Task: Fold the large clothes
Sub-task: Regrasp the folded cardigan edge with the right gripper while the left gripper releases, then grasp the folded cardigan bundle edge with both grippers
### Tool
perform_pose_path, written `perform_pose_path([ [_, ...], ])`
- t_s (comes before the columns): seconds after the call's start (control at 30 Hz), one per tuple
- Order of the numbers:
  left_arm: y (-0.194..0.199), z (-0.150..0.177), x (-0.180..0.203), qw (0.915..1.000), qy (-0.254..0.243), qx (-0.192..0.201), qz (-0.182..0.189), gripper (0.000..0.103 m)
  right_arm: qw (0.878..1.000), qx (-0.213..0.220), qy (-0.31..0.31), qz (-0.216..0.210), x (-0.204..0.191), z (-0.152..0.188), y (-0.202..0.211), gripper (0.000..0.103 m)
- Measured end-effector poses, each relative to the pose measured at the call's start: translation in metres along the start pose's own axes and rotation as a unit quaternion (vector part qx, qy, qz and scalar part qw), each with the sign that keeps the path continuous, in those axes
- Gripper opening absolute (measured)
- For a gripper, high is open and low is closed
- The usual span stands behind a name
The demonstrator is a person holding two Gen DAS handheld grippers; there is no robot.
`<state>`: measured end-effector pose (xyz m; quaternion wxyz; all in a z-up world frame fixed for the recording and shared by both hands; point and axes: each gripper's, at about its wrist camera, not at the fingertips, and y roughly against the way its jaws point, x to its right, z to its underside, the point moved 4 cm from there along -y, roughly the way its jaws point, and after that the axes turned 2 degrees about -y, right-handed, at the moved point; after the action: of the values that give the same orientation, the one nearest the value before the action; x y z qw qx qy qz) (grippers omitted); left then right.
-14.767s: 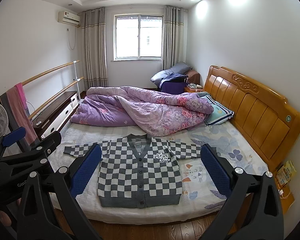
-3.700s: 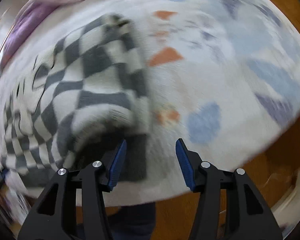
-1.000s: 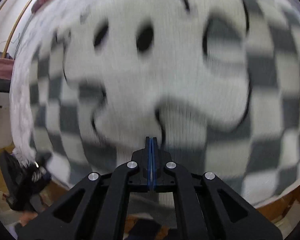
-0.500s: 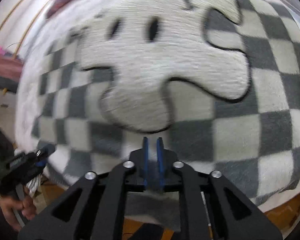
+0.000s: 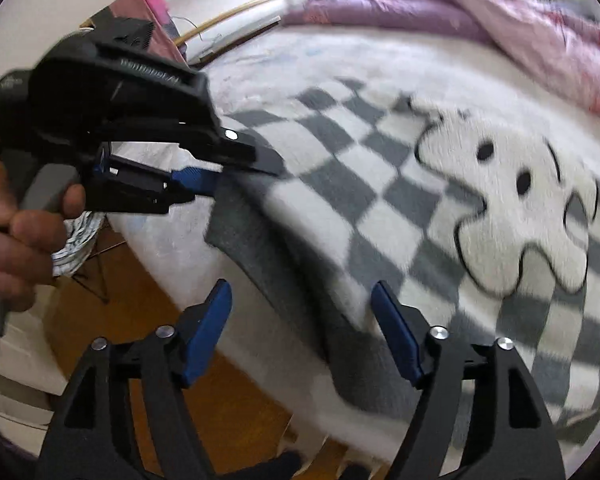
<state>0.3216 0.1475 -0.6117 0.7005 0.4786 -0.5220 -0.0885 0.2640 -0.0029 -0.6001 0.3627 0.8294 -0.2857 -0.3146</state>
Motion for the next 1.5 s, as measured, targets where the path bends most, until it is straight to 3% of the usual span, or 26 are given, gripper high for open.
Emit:
perform_pose_path([
  [0.17, 0.001, -0.002, 0.006, 1.0000, 0.005, 0.003, 0.004, 0.025, 0.999, 0.010, 0.031, 0.010, -0.014, -0.021, -0.033, 0.073],
  [0.37, 0.003, -0.001, 0.003, 0.9998, 0.014, 0.009, 0.009, 0.025, 0.999, 0.027, -0.031, 0.013, 0.000, -0.045, -0.049, 0.070],
  [0.5, 0.005, -0.006, 0.004, 0.9995, 0.027, 0.008, 0.013, 0.024, 0.999, 0.014, -0.034, 0.000, 0.004, -0.061, -0.059, 0.044],
  [0.53, 0.007, -0.007, 0.005, 0.9992, 0.033, 0.009, 0.018, 0.027, 0.999, 0.008, -0.036, 0.002, 0.006, -0.062, -0.059, 0.031],
  [0.57, 0.008, -0.008, 0.005, 0.9991, 0.038, 0.007, 0.017, 0.035, 0.999, 0.002, -0.041, 0.008, 0.009, -0.060, -0.057, 0.028],
  [0.6, 0.011, -0.008, 0.007, 0.9991, 0.040, 0.005, 0.014, 0.039, 0.999, -0.003, -0.050, 0.003, 0.014, -0.062, -0.059, 0.027],
  [0.67, 0.028, -0.006, 0.021, 0.9989, 0.018, 0.037, 0.021, 0.061, 0.997, -0.006, -0.082, -0.012, 0.027, -0.063, -0.055, 0.025],
  [0.77, 0.056, -0.003, 0.036, 0.9949, 0.004, 0.099, 0.016, 0.068, 0.990, 0.011, -0.135, -0.043, 0.047, -0.074, -0.041, 0.024],
  [0.83, 0.069, -0.004, 0.037, 0.9899, 0.016, 0.140, 0.009, 0.068, 0.975, 0.032, -0.206, -0.076, 0.070, -0.076, -0.024, 0.023],
  [0.9, 0.070, -0.004, 0.042, 0.9867, 0.000, 0.159, -0.034, 0.068, 0.951, 0.057, -0.286, -0.102, 0.102, -0.075, 0.000, 0.023],
  [0.93, 0.063, -0.004, 0.050, 0.9851, -0.026, 0.154, -0.073, 0.068, 0.937, 0.073, -0.323, -0.110, 0.117, -0.071, 0.017, 0.023],
  [1.0, 0.051, -0.003, 0.062, 0.9848, -0.039, 0.149, -0.081, 0.068, 0.916, 0.103, -0.369, -0.122, 0.144, -0.062, 0.046, 0.023],
  [1.03, 0.039, 0.000, 0.070, 0.9867, -0.043, 0.142, -0.066, 0.068, 0.907, 0.118, -0.385, -0.123, 0.158, -0.058, 0.062, 0.023],
  [1.1, 0.008, 0.006, 0.088, 0.9887, -0.058, 0.116, -0.075, 0.068, 0.894, 0.142, -0.408, -0.121, 0.184, -0.047, 0.089, 0.023],
  [1.23, -0.051, 0.023, 0.122, 0.9900, -0.096, 0.068, -0.077, 0.069, 0.843, 0.188, -0.490, -0.115, 0.238, -0.002, 0.139, 0.023],
  [1.3, -0.079, 0.034, 0.138, 0.9892, -0.113, 0.047, -0.081, 0.070, 0.833, 0.202, -0.507, -0.091, 0.255, 0.023, 0.164, 0.023],
  [1.37, -0.108, 0.047, 0.155, 0.9879, -0.130, 0.024, -0.081, 0.072, 0.815, 0.209, -0.535, -0.076, 0.276, 0.047, 0.176, 0.023],
  [1.43, -0.133, 0.059, 0.164, 0.9854, -0.145, 0.003, -0.089, 0.073, 0.781, 0.208, -0.586, -0.057, 0.301, 0.081, 0.177, 0.023],
  [1.5, -0.156, 0.070, 0.171, 0.9813, -0.163, -0.014, -0.101, 0.074, 0.761, 0.199, -0.616, -0.040, 0.322, 0.108, 0.173, 0.023],
])
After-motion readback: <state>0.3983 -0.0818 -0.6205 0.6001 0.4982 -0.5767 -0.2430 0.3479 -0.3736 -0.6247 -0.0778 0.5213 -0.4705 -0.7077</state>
